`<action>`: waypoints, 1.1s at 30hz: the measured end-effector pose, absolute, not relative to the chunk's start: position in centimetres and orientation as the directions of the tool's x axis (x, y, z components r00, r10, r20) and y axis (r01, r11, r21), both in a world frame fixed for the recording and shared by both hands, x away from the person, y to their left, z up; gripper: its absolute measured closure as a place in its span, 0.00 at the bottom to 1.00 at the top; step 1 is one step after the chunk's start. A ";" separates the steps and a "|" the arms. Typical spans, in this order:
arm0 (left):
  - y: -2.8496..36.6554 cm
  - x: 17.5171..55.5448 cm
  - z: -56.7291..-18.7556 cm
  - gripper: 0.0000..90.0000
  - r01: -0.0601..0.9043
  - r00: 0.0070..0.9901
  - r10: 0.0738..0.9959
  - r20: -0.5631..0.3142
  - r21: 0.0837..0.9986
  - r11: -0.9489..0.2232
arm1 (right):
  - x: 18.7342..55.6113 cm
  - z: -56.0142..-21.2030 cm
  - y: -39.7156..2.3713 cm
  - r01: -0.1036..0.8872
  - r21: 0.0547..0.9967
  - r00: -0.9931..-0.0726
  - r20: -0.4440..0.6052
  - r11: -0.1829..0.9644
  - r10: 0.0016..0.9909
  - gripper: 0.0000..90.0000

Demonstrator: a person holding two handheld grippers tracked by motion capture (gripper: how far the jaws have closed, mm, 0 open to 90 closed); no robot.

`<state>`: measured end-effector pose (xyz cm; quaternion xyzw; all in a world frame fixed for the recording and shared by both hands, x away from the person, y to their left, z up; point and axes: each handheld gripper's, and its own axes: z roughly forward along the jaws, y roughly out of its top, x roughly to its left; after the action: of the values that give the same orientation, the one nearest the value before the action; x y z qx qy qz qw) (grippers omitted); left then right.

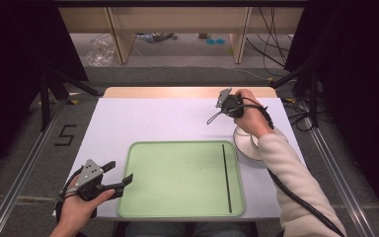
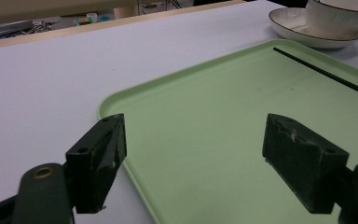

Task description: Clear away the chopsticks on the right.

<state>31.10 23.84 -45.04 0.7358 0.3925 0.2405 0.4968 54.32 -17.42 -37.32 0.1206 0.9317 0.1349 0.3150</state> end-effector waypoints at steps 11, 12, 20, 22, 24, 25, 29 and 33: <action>23.9 31.1 -45.0 0.24 0.343 0.574 0.818 -0.037 0.918 -0.199 | 53.9 -36.1 -17.6 0.150 0.472 -0.746 -0.522 0.869 0.413 0.98; 23.9 31.1 -45.0 0.24 0.338 0.577 0.816 -0.035 0.920 -0.200 | 53.8 -35.9 -17.6 0.155 0.488 -0.745 -0.514 0.859 0.426 0.98; 23.9 31.1 -45.0 0.24 0.338 0.577 0.816 -0.031 0.919 -0.204 | 53.0 -34.3 -17.5 0.167 0.588 -0.730 -0.466 0.792 0.500 0.98; 23.8 31.1 -45.1 0.24 0.341 0.574 0.818 -0.041 0.920 -0.193 | 52.9 -34.1 -17.5 0.168 0.593 -0.730 -0.462 0.787 0.504 0.98; 23.9 31.1 -45.0 0.24 0.339 0.577 0.816 -0.036 0.920 -0.199 | 52.8 -33.9 -17.4 0.177 0.617 -0.726 -0.444 0.767 0.525 0.98; 23.9 31.1 -45.0 0.24 0.339 0.576 0.817 -0.037 0.920 -0.198 | 52.7 -33.8 -17.4 0.180 0.632 -0.727 -0.431 0.754 0.534 0.98; 23.9 31.1 -45.0 0.24 0.340 0.576 0.817 -0.037 0.920 -0.198 | 52.7 -33.4 -17.6 0.194 0.693 -0.722 -0.378 0.694 0.579 0.98; 23.8 31.1 -45.1 0.24 0.341 0.574 0.818 -0.040 0.920 -0.194 | 52.6 -33.2 -17.9 0.224 0.728 -0.717 -0.328 0.648 0.616 0.98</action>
<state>31.10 23.84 -45.05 0.7347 0.3941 0.2396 0.4974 52.65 -17.90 -33.15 0.2437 0.8612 0.3415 0.2868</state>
